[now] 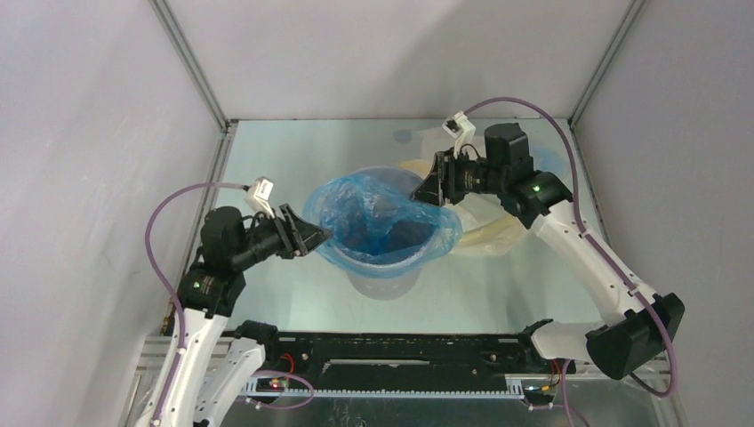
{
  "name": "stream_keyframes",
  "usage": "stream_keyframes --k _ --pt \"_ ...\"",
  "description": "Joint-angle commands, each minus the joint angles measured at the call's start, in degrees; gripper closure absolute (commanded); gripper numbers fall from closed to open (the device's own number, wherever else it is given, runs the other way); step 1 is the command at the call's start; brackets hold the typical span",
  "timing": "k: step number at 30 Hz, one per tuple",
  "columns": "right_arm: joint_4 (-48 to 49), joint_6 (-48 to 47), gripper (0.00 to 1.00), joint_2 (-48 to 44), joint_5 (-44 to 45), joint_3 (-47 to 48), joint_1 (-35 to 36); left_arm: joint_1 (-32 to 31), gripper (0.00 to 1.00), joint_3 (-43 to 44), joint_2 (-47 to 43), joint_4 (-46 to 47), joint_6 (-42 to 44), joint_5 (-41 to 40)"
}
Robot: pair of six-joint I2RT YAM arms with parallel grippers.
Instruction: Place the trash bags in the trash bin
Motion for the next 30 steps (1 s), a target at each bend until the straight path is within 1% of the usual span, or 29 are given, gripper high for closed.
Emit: stream_keyframes --k 1,6,9,14,15,16,17,18,19,20,22,23,30 --pt "-0.6 -0.3 0.54 2.1 -3.0 3.8 1.7 0.1 0.42 2.4 2.2 1.8 -0.5 2.6" --pt "-2.9 -1.1 0.55 4.6 -2.4 5.7 3.2 0.1 0.49 3.5 3.9 2.5 -0.3 2.8" --pt "-3.5 -1.4 0.54 6.0 -1.8 6.4 3.6 0.1 0.51 3.7 4.4 2.6 0.0 3.0" --pt "-5.8 -3.2 0.42 7.7 1.6 7.8 4.4 0.1 0.52 3.6 4.5 2.3 1.1 2.6" --pt "-6.1 -3.7 0.42 8.0 1.8 8.1 4.4 0.1 0.53 3.4 4.3 2.2 1.3 2.5" --pt "-6.5 -3.9 0.45 8.4 2.0 8.5 4.5 0.1 0.54 3.2 4.2 2.1 1.5 2.5" --pt "-7.1 -4.1 0.53 8.8 1.9 9.0 4.5 0.1 0.56 2.9 4.1 2.1 1.7 2.4" --pt "-7.6 -4.2 0.65 9.3 1.5 9.5 4.5 0.1 0.56 2.7 4.0 2.0 1.9 2.4" --pt "-7.8 -4.2 0.71 9.5 0.8 10.0 4.5 0.1 0.57 2.5 3.9 1.8 2.0 2.2" --pt "-7.7 -4.1 0.81 9.4 0.1 10.1 4.5 0.1 0.57 2.4 3.8 1.5 2.3 2.0" --pt "-7.0 -3.8 0.95 8.6 -0.6 10.3 4.5 0.1 0.56 2.5 3.7 0.9 2.7 1.8" --pt "-6.6 -3.7 1.00 8.0 -0.2 10.4 4.4 0.0 0.56 2.9 3.6 0.5 3.0 1.7" --pt "-5.1 -2.9 1.00 4.0 4.0 11.2 2.3 0.1 0.49 8.2 3.8 -5.6 7.3 -1.6"
